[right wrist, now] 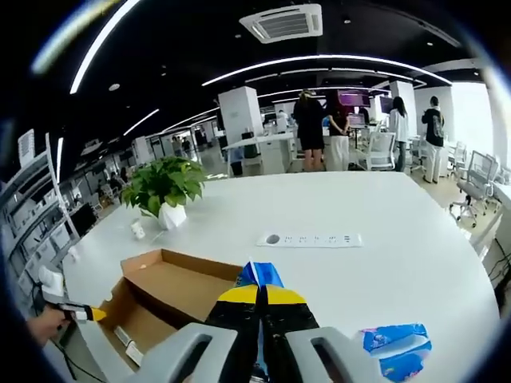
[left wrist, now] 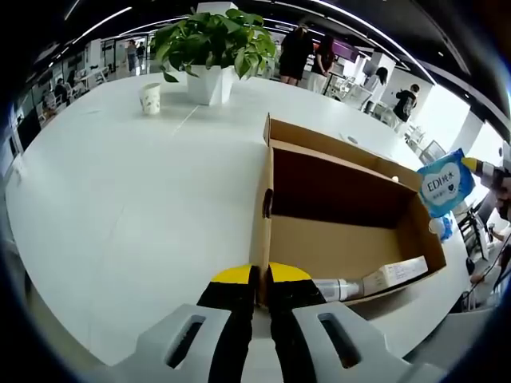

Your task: Operate the shoe box by opening the lid, removing the specified soft item, and placing it in the target area until the item is outside and the box remains undamaged.

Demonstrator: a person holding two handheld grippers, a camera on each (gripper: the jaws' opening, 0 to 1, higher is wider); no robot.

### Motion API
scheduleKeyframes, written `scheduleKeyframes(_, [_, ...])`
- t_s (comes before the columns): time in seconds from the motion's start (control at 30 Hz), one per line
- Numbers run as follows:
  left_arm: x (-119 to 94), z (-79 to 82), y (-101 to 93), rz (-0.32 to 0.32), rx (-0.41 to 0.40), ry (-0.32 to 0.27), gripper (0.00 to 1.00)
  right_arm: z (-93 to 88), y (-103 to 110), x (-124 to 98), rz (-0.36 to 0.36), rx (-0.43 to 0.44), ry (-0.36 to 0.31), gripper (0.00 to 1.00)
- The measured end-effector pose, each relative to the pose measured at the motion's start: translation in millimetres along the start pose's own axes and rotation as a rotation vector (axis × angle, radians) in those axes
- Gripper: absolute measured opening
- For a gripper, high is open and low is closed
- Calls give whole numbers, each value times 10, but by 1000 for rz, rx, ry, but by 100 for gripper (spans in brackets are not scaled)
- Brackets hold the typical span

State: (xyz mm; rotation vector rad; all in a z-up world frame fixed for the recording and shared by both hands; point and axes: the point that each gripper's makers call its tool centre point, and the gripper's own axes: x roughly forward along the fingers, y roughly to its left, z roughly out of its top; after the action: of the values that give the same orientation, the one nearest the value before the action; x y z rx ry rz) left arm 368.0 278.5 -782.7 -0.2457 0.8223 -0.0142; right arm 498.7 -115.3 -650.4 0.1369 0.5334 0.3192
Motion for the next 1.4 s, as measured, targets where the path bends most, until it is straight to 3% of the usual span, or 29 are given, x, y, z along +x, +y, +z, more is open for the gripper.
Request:
scheduleKeyframes(0.17, [-2,-3,2,1,1,0,3,-55,0,16,-16,39,2,0])
scheduleKeyframes(0.37, [-4,-6,6,1,2,0,3,-166,-1,31,-26,164,10,0])
scheduleKeyframes(0.93, [8,0,23,-2,-2,-4,3,-370,188,69,-21,371,34,0])
scheduleKeyframes(1.27, [16,2,23,-4,-4,-6,3,-462,162,65,-40,458,42,0])
scheduleKeyframes(1.4, [18,2,22,-5,-2,-7,3,-507,108,58,-48,453,53,0])
